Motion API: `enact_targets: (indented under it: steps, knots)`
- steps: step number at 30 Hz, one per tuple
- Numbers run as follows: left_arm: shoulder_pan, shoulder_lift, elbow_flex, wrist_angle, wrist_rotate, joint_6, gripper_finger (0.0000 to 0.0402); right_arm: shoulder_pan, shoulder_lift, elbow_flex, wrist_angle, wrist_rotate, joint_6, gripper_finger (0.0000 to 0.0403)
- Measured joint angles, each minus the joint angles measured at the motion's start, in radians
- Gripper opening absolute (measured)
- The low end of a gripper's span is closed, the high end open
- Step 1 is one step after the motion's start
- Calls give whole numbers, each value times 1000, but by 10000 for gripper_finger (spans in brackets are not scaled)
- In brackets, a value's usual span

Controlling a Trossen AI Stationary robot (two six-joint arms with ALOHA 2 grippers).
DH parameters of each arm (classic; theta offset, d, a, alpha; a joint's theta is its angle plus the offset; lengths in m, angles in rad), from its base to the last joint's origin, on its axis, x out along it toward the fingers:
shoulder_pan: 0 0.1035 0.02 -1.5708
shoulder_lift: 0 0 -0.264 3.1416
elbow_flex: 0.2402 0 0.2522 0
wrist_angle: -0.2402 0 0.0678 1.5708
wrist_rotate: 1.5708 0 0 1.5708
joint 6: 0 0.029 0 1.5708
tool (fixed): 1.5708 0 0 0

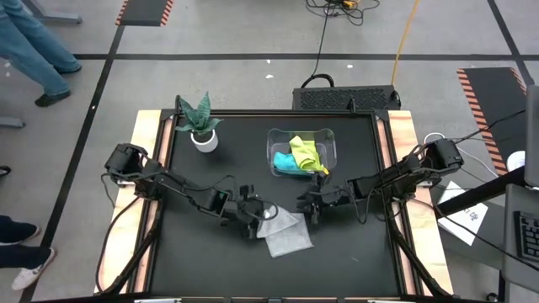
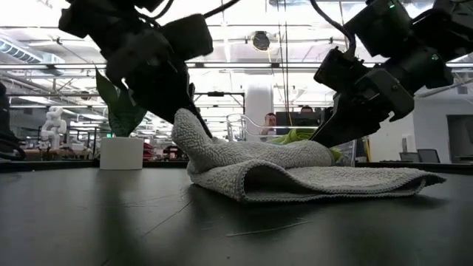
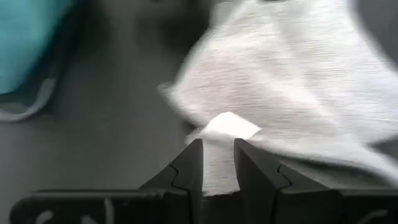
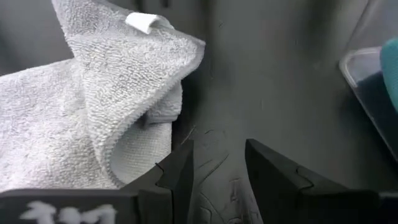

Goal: Fold microfiber towels
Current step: Fold the gray towel

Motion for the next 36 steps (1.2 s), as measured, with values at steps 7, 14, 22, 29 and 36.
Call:
enact_targets:
  steps: [7,14,22,29,36]
  knots:
    - [-28,30,24,192,156,99,93,0,0,1,6,-26,-36,134]
    - [-95,51,38,168,262,158,92,14,0,1,17,-154,-58,134]
    - [-161,28,40,134,74,171,92,68,-1,2,40,-288,-100,134]
    - [-167,21,39,-56,-161,21,92,186,-1,-18,34,-292,-106,121]
    - [-168,7,39,-42,-207,65,93,254,0,-74,164,-277,-102,106]
